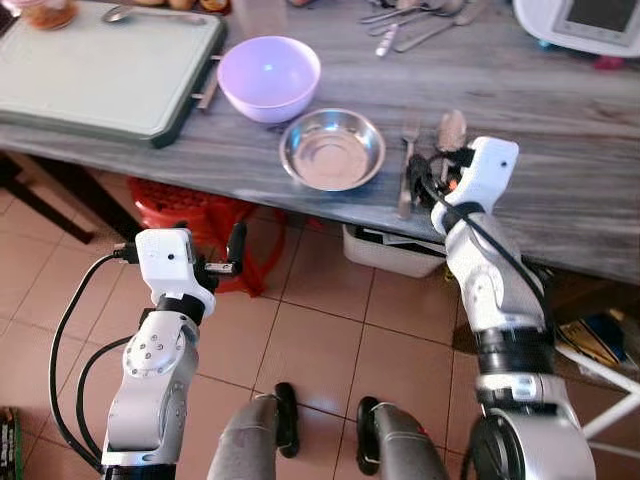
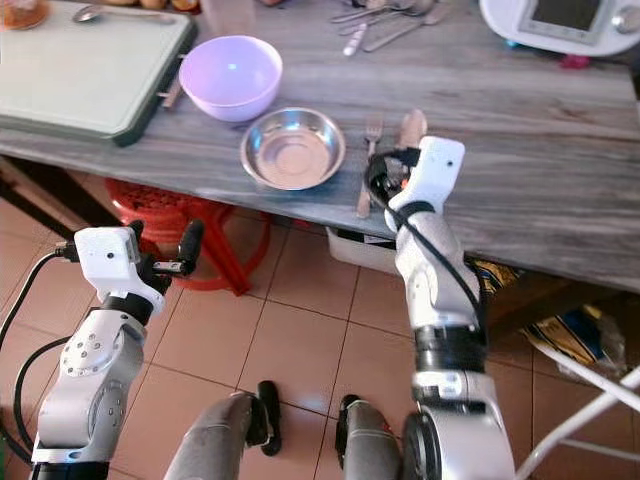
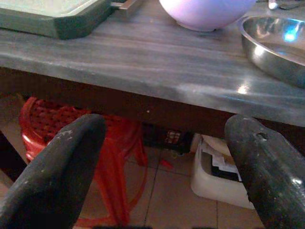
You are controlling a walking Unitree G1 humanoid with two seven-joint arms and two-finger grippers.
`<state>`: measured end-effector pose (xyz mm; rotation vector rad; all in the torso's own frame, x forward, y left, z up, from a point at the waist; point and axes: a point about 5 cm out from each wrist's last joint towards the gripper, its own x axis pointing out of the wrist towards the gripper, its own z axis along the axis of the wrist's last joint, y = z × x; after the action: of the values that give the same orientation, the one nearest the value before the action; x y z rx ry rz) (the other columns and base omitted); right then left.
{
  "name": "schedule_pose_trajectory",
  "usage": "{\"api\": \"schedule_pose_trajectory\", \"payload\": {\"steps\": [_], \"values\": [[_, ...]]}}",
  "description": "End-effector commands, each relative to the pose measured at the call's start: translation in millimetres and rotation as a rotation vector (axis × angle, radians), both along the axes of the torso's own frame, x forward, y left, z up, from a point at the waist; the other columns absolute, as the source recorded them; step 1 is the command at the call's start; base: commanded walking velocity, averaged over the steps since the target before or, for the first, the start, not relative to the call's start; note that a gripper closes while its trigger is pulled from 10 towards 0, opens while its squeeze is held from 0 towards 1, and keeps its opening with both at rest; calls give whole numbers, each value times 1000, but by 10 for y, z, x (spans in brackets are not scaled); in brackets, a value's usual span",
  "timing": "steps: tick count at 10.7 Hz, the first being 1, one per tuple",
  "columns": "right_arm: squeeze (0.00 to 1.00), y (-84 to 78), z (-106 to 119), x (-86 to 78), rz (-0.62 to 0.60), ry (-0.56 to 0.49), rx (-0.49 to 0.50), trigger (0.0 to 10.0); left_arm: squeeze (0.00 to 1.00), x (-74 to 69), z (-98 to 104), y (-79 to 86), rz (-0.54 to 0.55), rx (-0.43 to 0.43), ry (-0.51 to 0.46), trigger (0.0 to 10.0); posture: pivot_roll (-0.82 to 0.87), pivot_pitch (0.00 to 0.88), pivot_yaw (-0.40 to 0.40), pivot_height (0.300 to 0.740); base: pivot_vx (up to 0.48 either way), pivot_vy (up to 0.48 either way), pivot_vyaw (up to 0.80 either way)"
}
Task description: Setting the table
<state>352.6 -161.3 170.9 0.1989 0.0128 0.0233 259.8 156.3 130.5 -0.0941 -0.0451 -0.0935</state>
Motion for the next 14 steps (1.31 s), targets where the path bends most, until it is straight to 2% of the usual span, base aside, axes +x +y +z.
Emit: {"api": "schedule_pose_trajectory", "payload": {"steps": [1, 4, 5, 6, 7, 8, 9, 10, 11, 12, 14], "values": [[1000, -68, -154, -61, -36, 42, -11, 10000, 0, -23, -39, 28, 5, 3, 17, 10000, 8, 254, 51, 740, 0, 0, 0], [1000, -65, -35, -157, -57, -120, -71, 10000, 0, -20, -51, 20, 5, -9, 11, 10000, 2, 220, 49, 740, 0, 0, 0], [1000, -78, 39, -212, -83, -206, -114, 10000, 0, -13, -66, 10, 7, -12, 11, 10000, -3, 195, 45, 740, 0, 0, 0], [439, -111, 80, -256, -114, -256, -168, 10000, 0, -6, -72, 0, 10, -17, 10, 10000, -8, 182, 42, 740, 0, 0, 0], [129, -170, 101, -285, -159, -277, -224, 10000, 0, 0, -73, -1, 13, -20, 8, 10000, -12, 180, 42, 740, 0, 0, 0], [0, -311, 84, -285, -237, -256, -301, 10000, 0, 5, -72, -6, 11, -22, 6, 10000, -14, 189, 44, 740, 0, 0, 0], [0, -437, 1, -257, -289, -176, -278, 10000, 0, -5, -71, -4, 8, -21, 8, 10000, -11, 206, 51, 740, 0, 0, 0], [0, -532, -45, -221, -304, -123, -304, 10000, 0, -35, -76, 12, 3, -15, 17, 10000, -4, 222, 60, 740, 0, 0, 0], [0, -585, -26, -198, -314, -120, -296, 10000, 0, -60, -75, 31, 0, -7, 24, 10000, 5, 239, 67, 740, 0, 0, 0], [0, -633, -48, -136, -310, -61, -304, 10000, 0, -99, -73, 61, -3, 4, 34, 10000, 20, 270, 79, 740, 0, 0, 0], [0, -666, -19, -18, -277, -26, -294, 10000, 0, -148, -60, 99, -5, 17, 46, 10000, 43, 296, 90, 740, 0, 0, 0]]}}
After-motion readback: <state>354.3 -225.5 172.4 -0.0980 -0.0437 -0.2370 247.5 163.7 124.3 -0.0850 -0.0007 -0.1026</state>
